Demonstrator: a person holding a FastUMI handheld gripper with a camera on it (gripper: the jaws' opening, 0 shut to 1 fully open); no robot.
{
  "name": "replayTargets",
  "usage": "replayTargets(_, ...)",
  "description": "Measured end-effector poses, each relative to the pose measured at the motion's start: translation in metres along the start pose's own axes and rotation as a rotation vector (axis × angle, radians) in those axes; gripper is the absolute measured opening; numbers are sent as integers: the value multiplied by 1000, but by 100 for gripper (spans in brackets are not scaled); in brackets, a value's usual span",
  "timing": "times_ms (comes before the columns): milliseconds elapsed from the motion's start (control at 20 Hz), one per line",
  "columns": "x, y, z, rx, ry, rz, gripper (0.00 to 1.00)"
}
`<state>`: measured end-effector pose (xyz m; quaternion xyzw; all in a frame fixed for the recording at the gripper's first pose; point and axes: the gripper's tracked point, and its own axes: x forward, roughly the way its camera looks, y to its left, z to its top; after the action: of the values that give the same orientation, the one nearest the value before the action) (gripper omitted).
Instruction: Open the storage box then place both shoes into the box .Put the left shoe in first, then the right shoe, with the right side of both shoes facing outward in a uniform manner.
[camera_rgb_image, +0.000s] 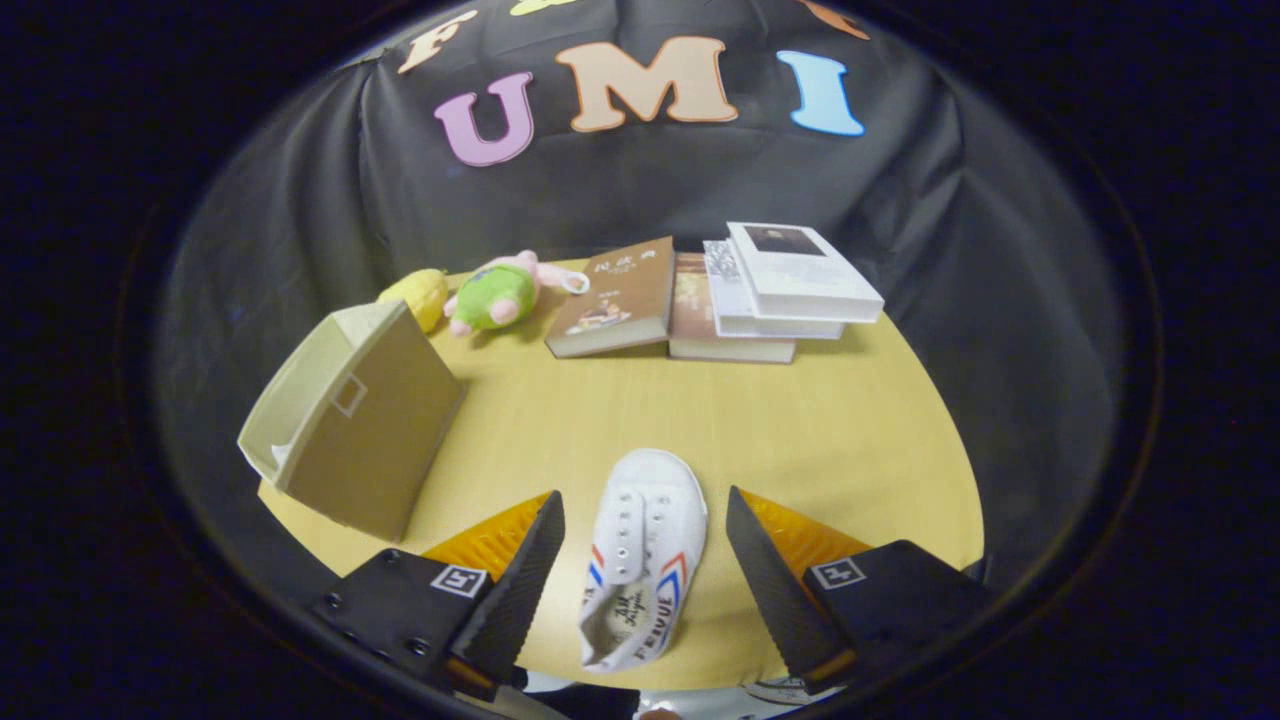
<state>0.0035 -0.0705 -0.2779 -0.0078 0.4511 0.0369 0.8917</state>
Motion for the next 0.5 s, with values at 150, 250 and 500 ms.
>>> replayTargets(150, 10, -15, -30, -19, 63, -3, 100)
replayTargets(250, 17, -21, -47, -40, 100, -2, 100)
replayTargets(500, 30, -26, -84, -90, 205, 26, 100)
